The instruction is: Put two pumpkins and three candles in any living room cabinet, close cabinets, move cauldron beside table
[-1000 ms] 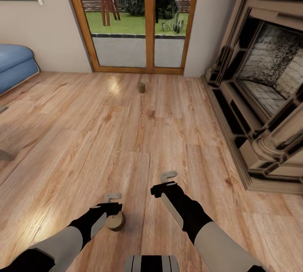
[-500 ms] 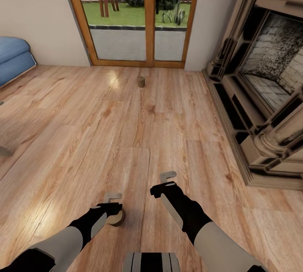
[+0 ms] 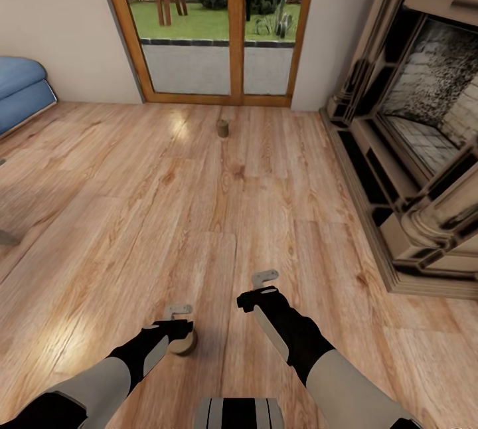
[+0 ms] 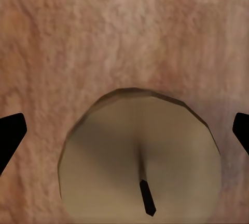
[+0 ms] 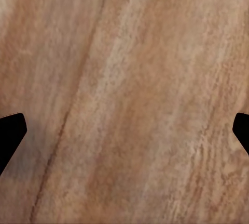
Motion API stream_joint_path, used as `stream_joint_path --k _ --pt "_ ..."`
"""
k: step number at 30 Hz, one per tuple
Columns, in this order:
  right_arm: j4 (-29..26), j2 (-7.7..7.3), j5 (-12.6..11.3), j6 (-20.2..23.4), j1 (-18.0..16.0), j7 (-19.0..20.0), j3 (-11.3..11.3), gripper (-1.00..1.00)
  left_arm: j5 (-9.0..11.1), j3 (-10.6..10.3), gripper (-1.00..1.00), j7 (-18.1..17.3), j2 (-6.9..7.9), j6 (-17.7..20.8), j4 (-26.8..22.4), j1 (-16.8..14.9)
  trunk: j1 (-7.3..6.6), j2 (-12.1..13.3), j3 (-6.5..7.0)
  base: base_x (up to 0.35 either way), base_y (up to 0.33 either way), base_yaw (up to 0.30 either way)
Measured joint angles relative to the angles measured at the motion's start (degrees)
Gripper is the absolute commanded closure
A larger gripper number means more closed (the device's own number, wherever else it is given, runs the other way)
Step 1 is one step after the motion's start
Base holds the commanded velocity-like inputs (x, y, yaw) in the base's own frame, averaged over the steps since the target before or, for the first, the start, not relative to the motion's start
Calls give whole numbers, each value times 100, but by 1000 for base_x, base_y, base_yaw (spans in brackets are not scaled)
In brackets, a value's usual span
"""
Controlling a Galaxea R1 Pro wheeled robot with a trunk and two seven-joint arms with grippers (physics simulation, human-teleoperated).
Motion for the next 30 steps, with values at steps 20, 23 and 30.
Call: stream_joint_path --k 20,23,30 --pt "0 0 -4 0 1 1 8 -100 1 -3 -100 -9 0 -5 0 -1 13 -7 -111 0 0 0" --pt "0 0 -5 0 1 1 9 -100 1 -7 -100 -9 0 -5 0 -1 13 -7 -111 0 0 0" --pt "0 0 -5 0 3 1 9 -100 1 -16 -100 -15 -12 -5 0 -1 13 -7 -111 0 0 0"
